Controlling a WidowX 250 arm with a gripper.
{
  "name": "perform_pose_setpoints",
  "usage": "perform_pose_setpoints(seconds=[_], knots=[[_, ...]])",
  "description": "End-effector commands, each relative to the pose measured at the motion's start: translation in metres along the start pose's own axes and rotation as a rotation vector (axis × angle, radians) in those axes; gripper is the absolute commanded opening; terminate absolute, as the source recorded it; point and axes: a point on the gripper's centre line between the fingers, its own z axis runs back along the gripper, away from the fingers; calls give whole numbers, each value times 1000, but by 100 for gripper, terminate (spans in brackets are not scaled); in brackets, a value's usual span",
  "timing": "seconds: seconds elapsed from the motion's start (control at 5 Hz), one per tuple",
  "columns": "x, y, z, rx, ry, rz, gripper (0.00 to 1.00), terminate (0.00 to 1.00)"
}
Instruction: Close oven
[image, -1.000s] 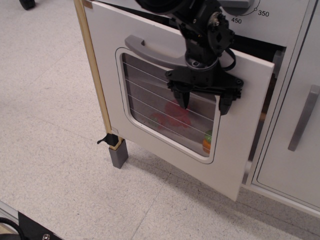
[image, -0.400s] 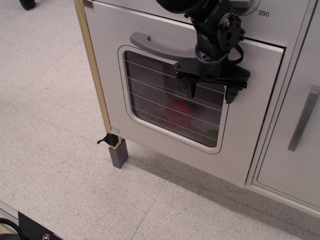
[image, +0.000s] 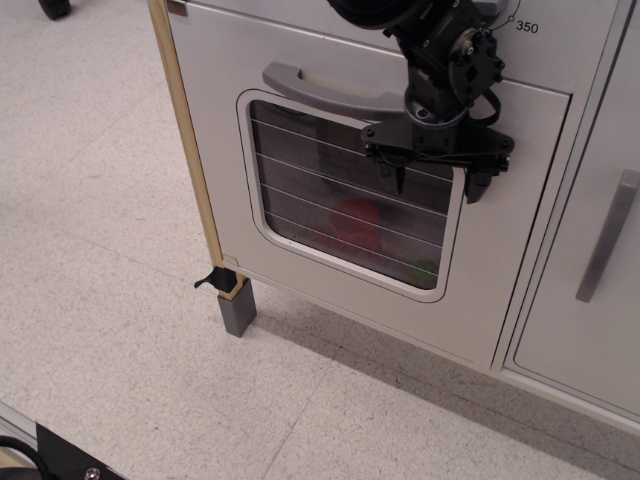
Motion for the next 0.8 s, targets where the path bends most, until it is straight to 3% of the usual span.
perform_pose_setpoints(seconds=[0.0, 0.2, 0.4, 0.6], knots=[[14, 2, 34, -47, -42, -13, 100, 0], [3, 11, 43, -2, 1, -10, 100, 0], [3, 11, 43, -2, 1, -10, 100, 0], [3, 11, 43, -2, 1, -10, 100, 100]])
